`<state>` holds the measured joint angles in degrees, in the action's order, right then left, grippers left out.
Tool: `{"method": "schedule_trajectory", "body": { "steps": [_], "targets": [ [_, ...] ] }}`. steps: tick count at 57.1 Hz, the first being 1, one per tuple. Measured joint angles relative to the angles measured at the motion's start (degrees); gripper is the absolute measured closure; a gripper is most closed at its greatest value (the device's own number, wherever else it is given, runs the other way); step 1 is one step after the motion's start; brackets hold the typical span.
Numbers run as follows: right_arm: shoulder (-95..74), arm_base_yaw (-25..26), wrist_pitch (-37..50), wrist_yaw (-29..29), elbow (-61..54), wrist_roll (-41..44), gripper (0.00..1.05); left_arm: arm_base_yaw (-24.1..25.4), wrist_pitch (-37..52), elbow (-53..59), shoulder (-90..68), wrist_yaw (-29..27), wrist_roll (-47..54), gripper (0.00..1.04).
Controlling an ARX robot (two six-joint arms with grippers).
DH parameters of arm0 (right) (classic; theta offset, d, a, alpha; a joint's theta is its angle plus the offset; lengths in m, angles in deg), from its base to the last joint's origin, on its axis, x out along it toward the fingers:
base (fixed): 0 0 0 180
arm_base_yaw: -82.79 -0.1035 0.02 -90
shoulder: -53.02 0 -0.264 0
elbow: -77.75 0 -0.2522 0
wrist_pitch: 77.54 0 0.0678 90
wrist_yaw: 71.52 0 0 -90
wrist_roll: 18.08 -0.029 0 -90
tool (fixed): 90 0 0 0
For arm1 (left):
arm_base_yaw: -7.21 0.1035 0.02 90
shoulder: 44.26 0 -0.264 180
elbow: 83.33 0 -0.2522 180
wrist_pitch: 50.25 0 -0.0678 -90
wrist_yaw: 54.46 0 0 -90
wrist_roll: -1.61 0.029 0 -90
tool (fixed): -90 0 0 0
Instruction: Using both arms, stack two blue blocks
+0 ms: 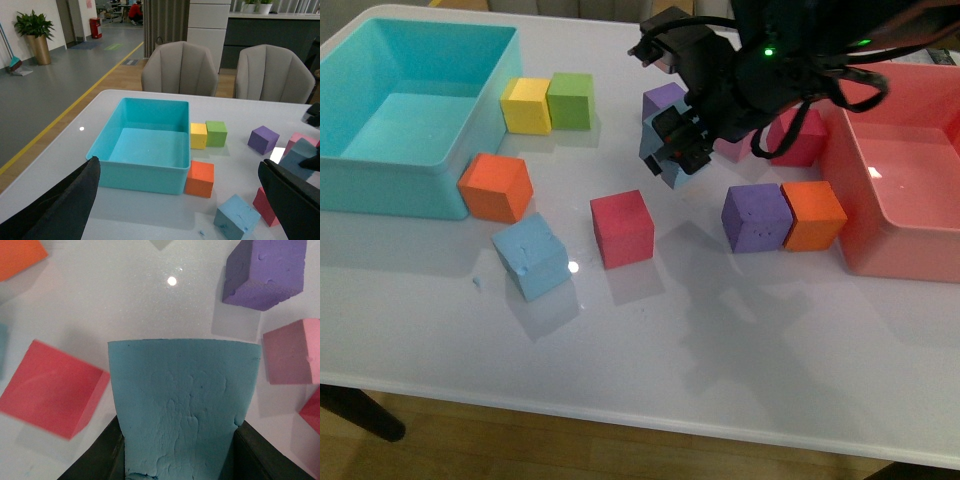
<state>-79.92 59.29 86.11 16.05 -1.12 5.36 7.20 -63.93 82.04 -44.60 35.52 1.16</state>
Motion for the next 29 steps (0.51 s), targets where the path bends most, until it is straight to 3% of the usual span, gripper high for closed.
{"method": "schedule_trajectory", "body": {
  "steps": [12, 29],
  "targets": [
    [-11.0, -1.0, -7.3, 2.6, 17.2, -2.8, 0.65, 0.0, 0.0, 0.0, 0.0, 0.0, 0.0, 0.09],
    [-20.7, -2.6, -12.7, 3.5, 30.7, -3.6, 0.65, 0.0, 0.0, 0.0, 0.0, 0.0, 0.0, 0.09]
  ]
}}
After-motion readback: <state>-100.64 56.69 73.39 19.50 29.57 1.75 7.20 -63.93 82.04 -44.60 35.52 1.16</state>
